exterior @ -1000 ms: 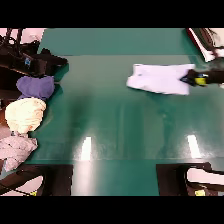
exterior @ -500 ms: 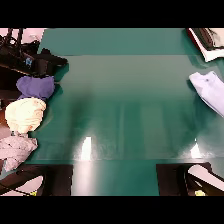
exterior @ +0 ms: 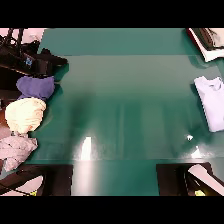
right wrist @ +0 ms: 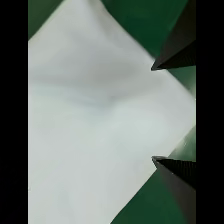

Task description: Fold the shirts.

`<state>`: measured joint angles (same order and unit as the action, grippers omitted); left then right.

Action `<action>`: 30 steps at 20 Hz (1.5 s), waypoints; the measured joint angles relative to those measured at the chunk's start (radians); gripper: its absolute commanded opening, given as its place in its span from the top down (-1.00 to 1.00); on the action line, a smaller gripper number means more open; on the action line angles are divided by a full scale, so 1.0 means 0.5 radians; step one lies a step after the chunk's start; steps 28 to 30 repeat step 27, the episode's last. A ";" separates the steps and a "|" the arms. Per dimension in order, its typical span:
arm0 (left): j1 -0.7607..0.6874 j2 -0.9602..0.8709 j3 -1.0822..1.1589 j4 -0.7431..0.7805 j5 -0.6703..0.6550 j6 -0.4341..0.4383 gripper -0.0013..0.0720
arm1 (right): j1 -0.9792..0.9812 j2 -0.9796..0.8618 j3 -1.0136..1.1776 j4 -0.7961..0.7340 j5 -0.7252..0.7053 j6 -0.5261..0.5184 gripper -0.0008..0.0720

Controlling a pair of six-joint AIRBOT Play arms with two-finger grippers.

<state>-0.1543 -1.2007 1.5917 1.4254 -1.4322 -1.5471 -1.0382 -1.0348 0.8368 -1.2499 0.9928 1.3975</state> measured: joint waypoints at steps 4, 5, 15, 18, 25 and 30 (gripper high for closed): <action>0.000 0.000 0.000 -0.001 -0.001 0.008 0.90 | 0.008 0.169 -0.002 -0.369 0.055 0.242 -0.69; 0.000 0.000 0.000 -0.001 0.002 0.010 0.90 | 0.030 0.200 -0.002 -0.362 0.051 0.276 -0.64; 0.000 0.000 0.000 -0.002 0.039 0.018 0.90 | 0.947 0.381 -0.002 -0.074 0.078 0.374 0.50; 0.000 0.000 0.000 -0.002 0.100 0.018 0.90 | 1.344 0.438 -0.002 -0.058 0.070 0.381 0.94; 0.000 0.000 0.000 -0.002 0.208 0.019 0.90 | 2.072 0.494 -0.002 -0.049 0.159 0.499 0.93; 0.000 0.000 0.000 -0.002 0.218 0.019 0.90 | 2.206 0.496 -0.002 -0.048 0.179 0.537 0.93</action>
